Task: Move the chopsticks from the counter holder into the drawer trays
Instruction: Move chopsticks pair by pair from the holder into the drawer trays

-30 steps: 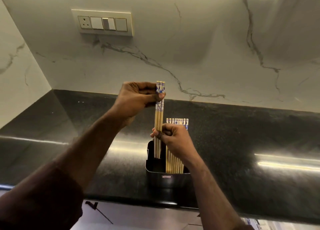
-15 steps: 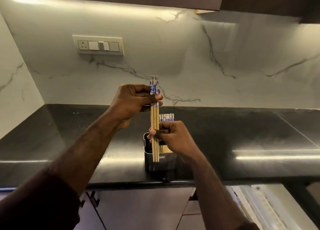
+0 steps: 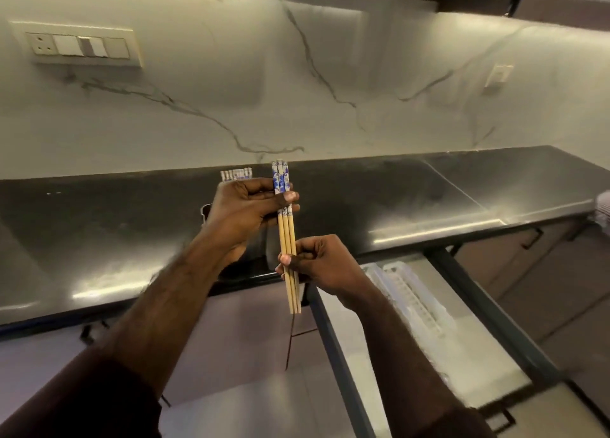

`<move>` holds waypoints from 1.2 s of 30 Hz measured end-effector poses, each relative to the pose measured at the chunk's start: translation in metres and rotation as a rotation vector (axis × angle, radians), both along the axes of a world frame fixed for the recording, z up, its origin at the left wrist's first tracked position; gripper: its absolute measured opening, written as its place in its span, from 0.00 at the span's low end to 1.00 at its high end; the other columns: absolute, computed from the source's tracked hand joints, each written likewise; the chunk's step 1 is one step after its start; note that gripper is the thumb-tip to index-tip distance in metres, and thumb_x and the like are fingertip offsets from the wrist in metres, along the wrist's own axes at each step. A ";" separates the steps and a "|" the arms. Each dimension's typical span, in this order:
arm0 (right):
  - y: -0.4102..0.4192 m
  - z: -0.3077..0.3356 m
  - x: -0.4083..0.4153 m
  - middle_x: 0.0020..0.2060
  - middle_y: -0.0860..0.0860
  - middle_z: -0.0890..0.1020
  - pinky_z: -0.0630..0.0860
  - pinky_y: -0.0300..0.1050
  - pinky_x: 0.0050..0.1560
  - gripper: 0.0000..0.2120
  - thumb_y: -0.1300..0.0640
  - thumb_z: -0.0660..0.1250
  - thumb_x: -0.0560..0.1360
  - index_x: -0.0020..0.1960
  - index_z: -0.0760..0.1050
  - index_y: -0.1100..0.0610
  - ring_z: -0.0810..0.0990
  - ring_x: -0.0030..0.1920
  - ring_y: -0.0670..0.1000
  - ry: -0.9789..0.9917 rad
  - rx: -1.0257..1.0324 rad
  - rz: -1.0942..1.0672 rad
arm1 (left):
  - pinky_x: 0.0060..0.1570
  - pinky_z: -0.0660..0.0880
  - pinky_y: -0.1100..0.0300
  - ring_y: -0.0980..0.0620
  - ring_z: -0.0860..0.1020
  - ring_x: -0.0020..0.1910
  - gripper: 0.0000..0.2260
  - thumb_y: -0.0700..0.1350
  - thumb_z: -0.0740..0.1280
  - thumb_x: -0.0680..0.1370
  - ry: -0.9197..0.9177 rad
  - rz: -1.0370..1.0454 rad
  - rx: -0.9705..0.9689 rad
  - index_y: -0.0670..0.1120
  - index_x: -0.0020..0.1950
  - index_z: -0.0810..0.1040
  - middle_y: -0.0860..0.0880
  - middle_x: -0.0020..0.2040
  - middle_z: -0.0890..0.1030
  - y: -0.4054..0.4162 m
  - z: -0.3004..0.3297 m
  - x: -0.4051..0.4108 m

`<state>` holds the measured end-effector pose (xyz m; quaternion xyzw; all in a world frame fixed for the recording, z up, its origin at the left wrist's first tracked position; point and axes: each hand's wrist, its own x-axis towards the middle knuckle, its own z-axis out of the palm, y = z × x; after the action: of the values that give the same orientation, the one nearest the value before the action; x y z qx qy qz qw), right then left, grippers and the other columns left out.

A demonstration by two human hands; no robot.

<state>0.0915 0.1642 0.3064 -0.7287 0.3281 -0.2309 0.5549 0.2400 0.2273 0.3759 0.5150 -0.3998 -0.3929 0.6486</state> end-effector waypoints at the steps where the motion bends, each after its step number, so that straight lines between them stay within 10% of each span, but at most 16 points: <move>1: -0.001 -0.002 -0.014 0.44 0.56 0.86 0.83 0.52 0.52 0.10 0.59 0.71 0.75 0.53 0.81 0.63 0.86 0.45 0.51 -0.005 0.011 -0.007 | 0.47 0.82 0.58 0.47 0.85 0.46 0.17 0.41 0.73 0.65 -0.003 -0.010 0.003 0.40 0.53 0.81 0.44 0.46 0.86 -0.002 -0.003 -0.014; 17: -0.078 -0.022 -0.273 0.47 0.59 0.86 0.81 0.36 0.40 0.11 0.59 0.70 0.76 0.55 0.82 0.64 0.85 0.41 0.50 0.084 0.130 -0.085 | 0.42 0.82 0.59 0.48 0.85 0.44 0.11 0.39 0.71 0.72 0.092 0.039 0.106 0.43 0.54 0.81 0.44 0.46 0.86 -0.091 -0.062 -0.278; 24: -0.121 -0.054 -0.298 0.49 0.57 0.86 0.82 0.53 0.54 0.11 0.56 0.69 0.76 0.56 0.82 0.60 0.85 0.49 0.56 0.174 0.155 -0.130 | 0.50 0.81 0.55 0.50 0.85 0.44 0.12 0.39 0.71 0.73 -0.038 0.119 0.251 0.44 0.56 0.81 0.48 0.46 0.86 -0.132 -0.105 -0.310; 36: -0.179 -0.125 -0.286 0.41 0.59 0.84 0.83 0.43 0.40 0.06 0.64 0.67 0.77 0.52 0.81 0.65 0.84 0.37 0.51 0.319 0.478 -0.143 | 0.36 0.81 0.63 0.52 0.85 0.40 0.05 0.36 0.70 0.75 0.049 0.045 0.525 0.41 0.49 0.81 0.46 0.43 0.86 -0.200 -0.210 -0.296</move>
<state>-0.1946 -0.0151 0.1811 -0.5795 0.5067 -0.0680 0.6347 -0.0558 0.0273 0.1660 0.6648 -0.2568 -0.4807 0.5109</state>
